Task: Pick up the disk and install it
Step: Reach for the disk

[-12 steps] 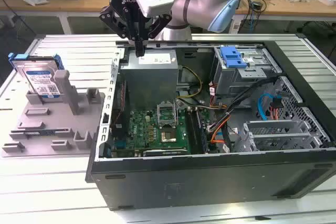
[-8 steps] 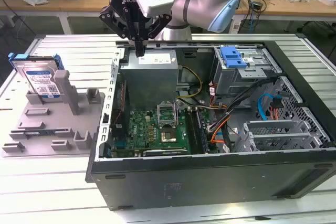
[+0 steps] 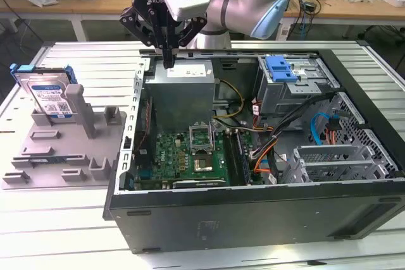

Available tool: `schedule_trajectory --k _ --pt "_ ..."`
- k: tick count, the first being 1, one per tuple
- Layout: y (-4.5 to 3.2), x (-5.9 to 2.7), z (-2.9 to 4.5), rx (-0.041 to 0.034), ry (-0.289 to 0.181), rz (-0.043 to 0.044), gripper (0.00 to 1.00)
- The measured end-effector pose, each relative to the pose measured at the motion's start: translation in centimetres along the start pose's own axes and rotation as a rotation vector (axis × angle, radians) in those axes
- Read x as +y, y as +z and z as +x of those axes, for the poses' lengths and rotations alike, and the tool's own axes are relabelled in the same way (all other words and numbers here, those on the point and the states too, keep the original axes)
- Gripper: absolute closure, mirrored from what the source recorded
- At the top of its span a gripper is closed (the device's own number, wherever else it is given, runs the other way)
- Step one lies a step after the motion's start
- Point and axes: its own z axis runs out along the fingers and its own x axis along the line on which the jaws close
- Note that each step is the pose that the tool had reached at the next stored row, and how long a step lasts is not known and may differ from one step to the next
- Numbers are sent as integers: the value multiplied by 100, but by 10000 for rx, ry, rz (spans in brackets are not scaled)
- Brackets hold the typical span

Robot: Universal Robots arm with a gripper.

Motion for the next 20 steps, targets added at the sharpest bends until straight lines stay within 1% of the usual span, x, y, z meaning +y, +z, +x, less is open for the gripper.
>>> schedule_trajectory --k 2,3,5,8,9,11,12,14,15,20 --pt "0 0 9 -1 2 0 89" --pt "0 3 28 0 1 0 89" --pt "0 64 136 4 -1 1 89" --pt "1 114 215 7 0 0 89" --pt "4 139 258 18 1 1 89" --pt "7 161 307 58 3 4 89" --pt "11 179 352 93 3 6 89" --pt "15 199 413 118 6 9 89" --pt "19 216 476 133 4 12 89" --pt "33 255 669 145 7 11 89"
